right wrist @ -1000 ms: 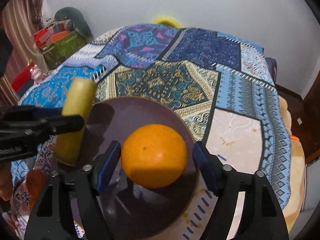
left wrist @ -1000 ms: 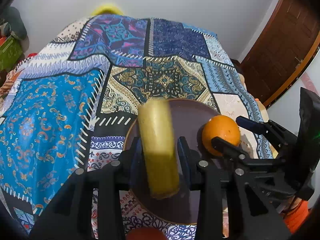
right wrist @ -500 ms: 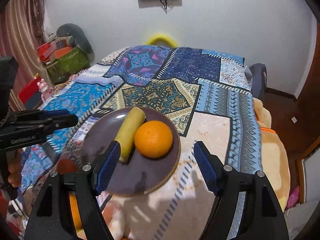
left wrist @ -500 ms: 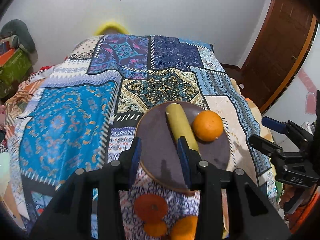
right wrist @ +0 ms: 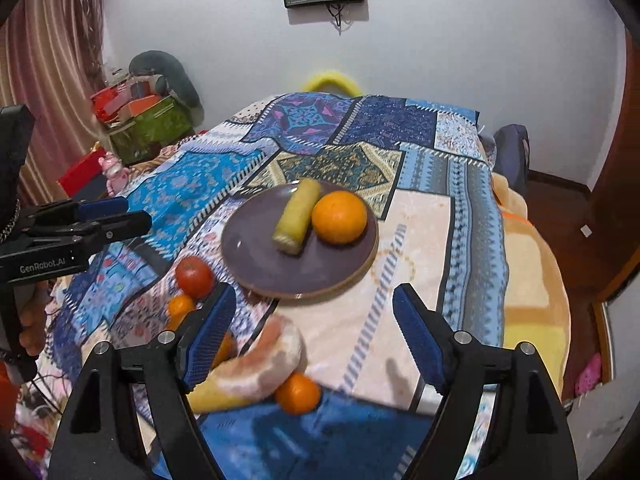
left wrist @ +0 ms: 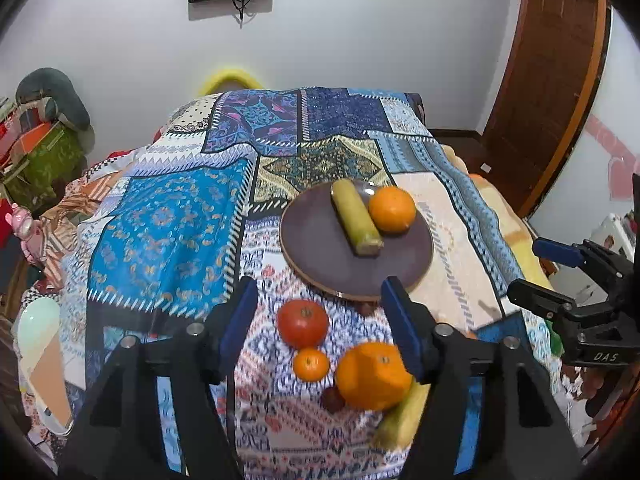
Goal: Organize fruits
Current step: 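Grasp the pomelo segment with the right tool and lift it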
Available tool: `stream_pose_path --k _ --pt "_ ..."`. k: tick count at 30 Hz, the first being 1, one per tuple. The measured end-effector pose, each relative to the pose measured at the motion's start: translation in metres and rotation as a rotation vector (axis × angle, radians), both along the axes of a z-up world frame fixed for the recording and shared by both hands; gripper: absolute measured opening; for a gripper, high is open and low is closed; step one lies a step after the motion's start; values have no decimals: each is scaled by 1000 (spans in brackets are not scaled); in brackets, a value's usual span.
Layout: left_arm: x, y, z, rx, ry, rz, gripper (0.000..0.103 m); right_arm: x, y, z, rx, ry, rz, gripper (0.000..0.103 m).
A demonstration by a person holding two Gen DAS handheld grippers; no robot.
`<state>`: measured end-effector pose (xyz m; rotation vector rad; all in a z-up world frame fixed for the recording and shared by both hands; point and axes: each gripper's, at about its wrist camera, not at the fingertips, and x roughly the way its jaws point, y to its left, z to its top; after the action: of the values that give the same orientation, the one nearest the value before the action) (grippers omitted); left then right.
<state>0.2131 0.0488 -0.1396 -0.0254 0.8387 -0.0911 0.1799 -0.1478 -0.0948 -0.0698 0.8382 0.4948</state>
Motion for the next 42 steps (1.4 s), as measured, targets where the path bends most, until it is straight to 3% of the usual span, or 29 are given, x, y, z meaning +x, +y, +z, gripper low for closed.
stream_pose_path --k 5,11,15,25,30,33,35,42 --pt "-18 -4 -10 -2 27 -2 73 -19 -1 -7 16 30 14 80" --pt "-36 -7 -28 8 75 -9 74 -33 7 -22 14 82 40 80" --pt "-44 -4 -35 0 87 -5 85 -31 14 -38 6 138 55 80" --pt "-40 -1 -60 -13 154 2 85 -20 39 -71 -26 240 88 80" --pt "-35 -5 -71 -19 185 -3 85 -18 44 -76 -65 204 89 81" --pt "-32 -9 -75 -28 194 -10 85 -17 41 -77 -67 186 93 72" --pt "-29 -12 -77 -37 201 -15 85 -14 38 -76 -48 188 100 54" --pt "-25 -28 -76 -25 176 -58 85 -7 26 -67 -2 172 91 48"
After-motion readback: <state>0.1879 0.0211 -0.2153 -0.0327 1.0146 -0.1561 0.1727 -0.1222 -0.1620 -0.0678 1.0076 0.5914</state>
